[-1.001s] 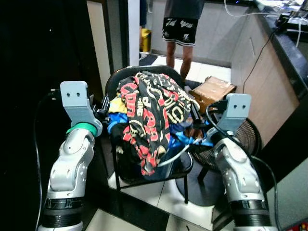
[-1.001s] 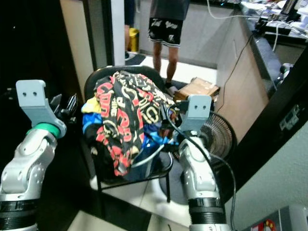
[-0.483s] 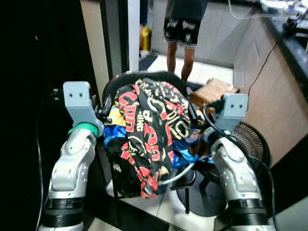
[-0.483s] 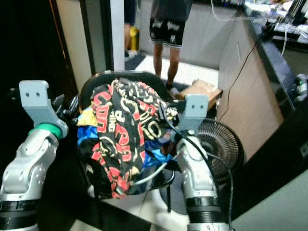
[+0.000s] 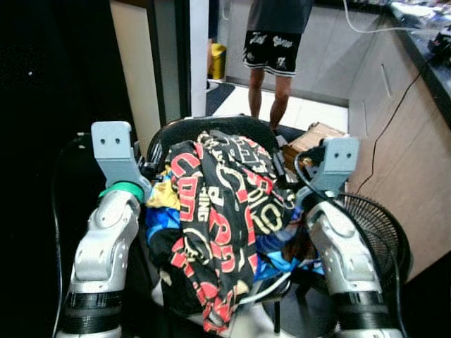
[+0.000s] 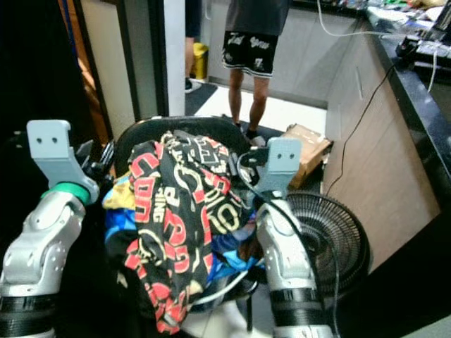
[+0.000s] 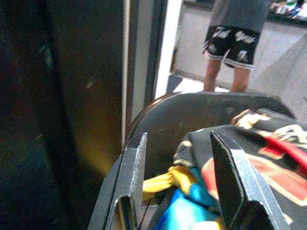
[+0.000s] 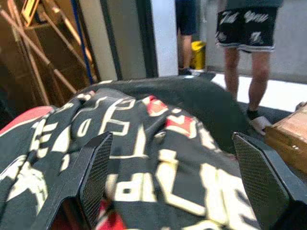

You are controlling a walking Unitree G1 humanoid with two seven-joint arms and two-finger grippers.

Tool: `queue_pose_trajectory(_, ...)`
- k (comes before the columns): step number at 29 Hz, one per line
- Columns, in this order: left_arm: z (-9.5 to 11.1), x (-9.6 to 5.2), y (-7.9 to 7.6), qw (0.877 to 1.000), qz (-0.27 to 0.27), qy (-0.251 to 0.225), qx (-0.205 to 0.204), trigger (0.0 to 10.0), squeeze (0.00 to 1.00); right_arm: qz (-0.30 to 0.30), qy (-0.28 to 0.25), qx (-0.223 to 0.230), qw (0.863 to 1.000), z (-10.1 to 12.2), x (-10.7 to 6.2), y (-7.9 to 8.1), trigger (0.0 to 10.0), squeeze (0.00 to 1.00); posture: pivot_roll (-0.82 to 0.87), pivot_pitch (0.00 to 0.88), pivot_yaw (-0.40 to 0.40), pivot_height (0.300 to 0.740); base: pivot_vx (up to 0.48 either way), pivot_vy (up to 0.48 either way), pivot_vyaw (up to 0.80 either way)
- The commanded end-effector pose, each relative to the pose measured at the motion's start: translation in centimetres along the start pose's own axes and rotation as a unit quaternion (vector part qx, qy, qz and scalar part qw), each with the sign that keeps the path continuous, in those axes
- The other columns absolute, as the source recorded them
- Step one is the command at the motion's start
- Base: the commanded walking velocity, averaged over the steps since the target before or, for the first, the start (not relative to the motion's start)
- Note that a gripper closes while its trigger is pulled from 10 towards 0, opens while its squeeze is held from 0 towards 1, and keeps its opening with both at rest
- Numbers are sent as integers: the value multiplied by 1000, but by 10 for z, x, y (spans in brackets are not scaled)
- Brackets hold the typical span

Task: Clothes washing

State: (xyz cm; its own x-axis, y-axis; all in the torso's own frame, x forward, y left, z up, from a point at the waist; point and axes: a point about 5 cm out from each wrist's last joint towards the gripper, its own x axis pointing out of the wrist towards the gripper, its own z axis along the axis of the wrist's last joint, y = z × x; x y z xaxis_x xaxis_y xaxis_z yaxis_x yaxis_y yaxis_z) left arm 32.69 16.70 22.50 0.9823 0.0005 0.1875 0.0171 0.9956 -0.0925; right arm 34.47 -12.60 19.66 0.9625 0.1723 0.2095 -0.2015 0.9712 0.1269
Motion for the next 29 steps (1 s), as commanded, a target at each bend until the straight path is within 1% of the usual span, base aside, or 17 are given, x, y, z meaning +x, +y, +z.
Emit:
queue_pose_trajectory(1,-3,-1,0,1000,-1,3,2,10000,0,0,6,1,1000,-1,2,-1,10000,0,106,17,35,740,0,0,0)
queue_pose_trajectory(6,-3,0,-1,1000,-3,2,5,10000,0,17,30,-1,999,-7,6,5,10000,0,104,17,38,740,0,0,0)
queue_pose_trajectory(7,-2,0,-1,1000,-5,1,6,10000,0,27,59,0,998,-16,10,9,10000,1000,106,19,35,740,0,0,0)
queue_pose_trajectory(8,-2,0,-1,1000,-5,1,6,10000,0,27,59,0,998,-16,10,9,10000,1000,106,19,35,740,0,0,0)
queue_pose_trajectory(9,-2,0,-2,1000,-7,1,7,10000,0,41,94,8,995,-27,12,14,10000,1000,107,20,33,740,0,0,0)
queue_pose_trajectory(10,-2,0,-2,1000,-7,1,7,10000,0,41,94,8,995,-27,12,14,10000,1000,107,20,33,740,0,0,0)
queue_pose_trajectory(12,-3,-1,-2,1000,-10,1,8,10000,0,62,135,-1,989,-40,11,21,10000,1000,107,22,32,740,0,0,0)
queue_pose_trajectory(16,-4,-2,-3,1000,-13,3,12,10000,0,74,161,-16,984,-48,9,24,10000,1000,109,23,28,740,0,0,0)
queue_pose_trajectory(19,-5,-3,-4,1000,-18,5,14,10000,0,88,199,-31,976,-58,3,25,10000,1000,110,24,26,740,0,0,0)
queue_pose_trajectory(22,-5,-3,-5,1000,-20,5,14,10000,0,91,210,-34,973,-61,2,25,10000,1000,110,24,26,740,0,0,0)
queue_pose_trajectory(23,-5,-3,-5,1000,-20,5,14,10000,0,94,211,-32,972,-61,1,25,10000,922,109,24,29,740,0,0,0)
queue_pose_trajectory(24,-5,-3,-5,1000,-20,5,14,10000,0,94,211,-32,972,-61,1,25,10000,922,109,24,29,740,0,0,0)
queue_pose_trajectory(25,-5,-3,-5,1000,-21,5,14,10000,0,94,207,-26,973,-60,2,24,9294,455,109,24,29,740,0,0,0)
queue_pose_trajectory(26,-5,-3,-5,1000,-21,5,13,10000,0,95,202,-21,974,-58,3,24,3137,212,109,24,29,740,0,0,0)
queue_pose_trajectory(27,-5,-3,-5,1000,-21,5,13,10000,0,95,202,-21,974,-58,3,24,3137,212,109,24,29,740,0,0,0)
queue_pose_trajectory(28,-5,-2,-5,1000,-22,5,13,10000,0,98,197,-19,975,-57,3,24,0,0,109,24,29,740,0,0,0)
queue_pose_trajectory(29,-5,-2,-5,1000,-22,4,14,10000,0,99,194,-18,976,-56,4,24,0,0,109,24,29,740,0,0,0)
